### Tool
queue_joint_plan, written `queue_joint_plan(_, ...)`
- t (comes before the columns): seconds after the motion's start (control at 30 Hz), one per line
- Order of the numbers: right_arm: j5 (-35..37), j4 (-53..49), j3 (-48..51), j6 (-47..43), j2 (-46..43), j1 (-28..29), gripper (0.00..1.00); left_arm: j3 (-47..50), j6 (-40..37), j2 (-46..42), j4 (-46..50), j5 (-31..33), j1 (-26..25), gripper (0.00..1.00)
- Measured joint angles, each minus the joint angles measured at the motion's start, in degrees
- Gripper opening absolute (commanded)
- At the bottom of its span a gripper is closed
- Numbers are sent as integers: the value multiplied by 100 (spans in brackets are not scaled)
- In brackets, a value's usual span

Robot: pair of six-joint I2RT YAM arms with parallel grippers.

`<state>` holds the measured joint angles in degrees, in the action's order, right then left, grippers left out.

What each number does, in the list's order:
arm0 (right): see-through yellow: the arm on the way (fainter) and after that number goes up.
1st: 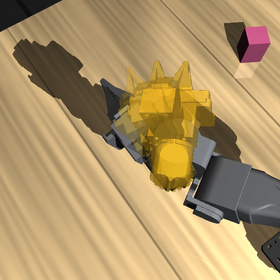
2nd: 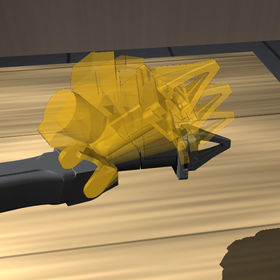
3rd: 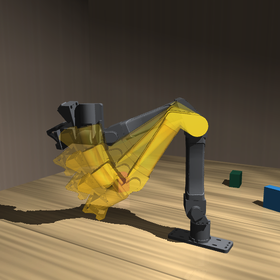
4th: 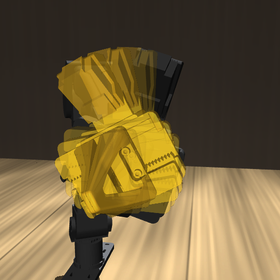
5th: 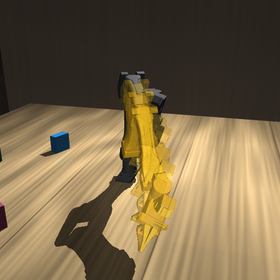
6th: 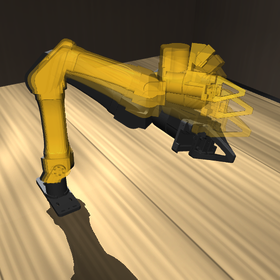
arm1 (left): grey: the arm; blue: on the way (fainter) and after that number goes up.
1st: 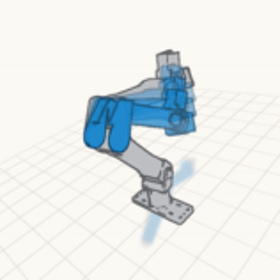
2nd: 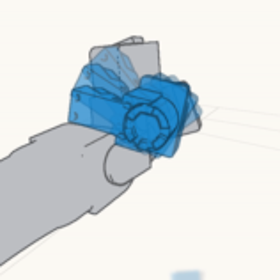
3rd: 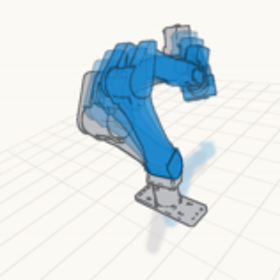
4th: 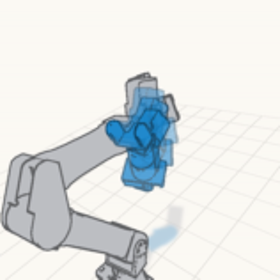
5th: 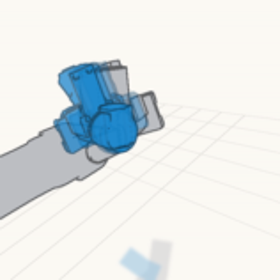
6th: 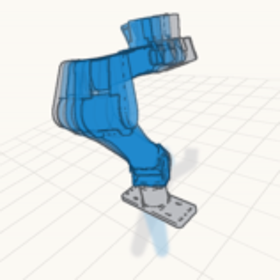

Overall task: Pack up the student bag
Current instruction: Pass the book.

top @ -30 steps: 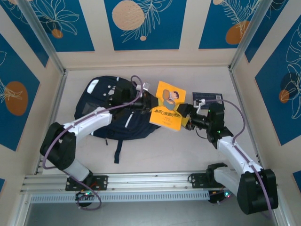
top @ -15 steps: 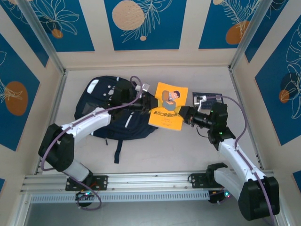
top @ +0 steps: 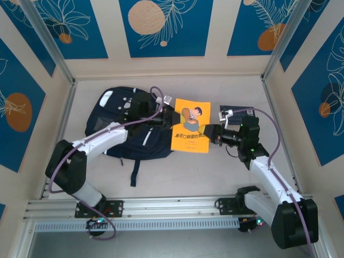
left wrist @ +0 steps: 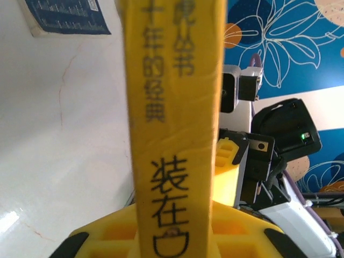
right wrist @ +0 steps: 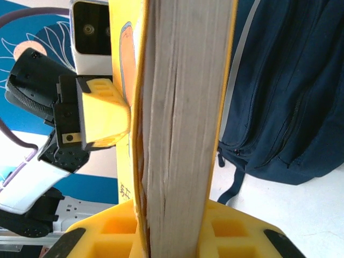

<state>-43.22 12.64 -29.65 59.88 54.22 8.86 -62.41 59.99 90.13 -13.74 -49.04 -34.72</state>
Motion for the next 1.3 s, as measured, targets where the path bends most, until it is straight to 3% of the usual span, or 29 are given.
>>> queue_joint_plan(0.03,20,-9,-2,0,2,0,16,0,42,22,-50,-13,2,0)
queue_joint_plan(0.1,76,-11,-2,4,-7,2,41,0,101,48,-125,-22,11,0)
queue_joint_plan(0.2,173,20,59,101,-94,74,65,2,208,35,-413,160,9,0)
queue_joint_plan(0.37,590,551,470,704,-428,459,84,96,511,-168,-796,848,11,0)
queue_joint_plan(0.57,1832,1637,1104,1882,-573,1226,90,339,1025,-570,-1305,1884,11,0)
queue_joint_plan(0.73,3209,2013,1104,2162,-778,1956,92,422,1495,-597,-1670,2498,7,0)
queue_joint_plan(0.93,4288,2704,719,2439,-92,2234,95,599,1845,-597,-1932,3021,-116,0)
queue_joint_plan(1.13,4732,3366,522,2656,682,2286,83,691,1987,-597,-2020,3305,-319,0)
queue_joint_plan(1.3,4996,3335,275,2476,472,2282,71,933,2057,-643,-2063,3519,-396,0)
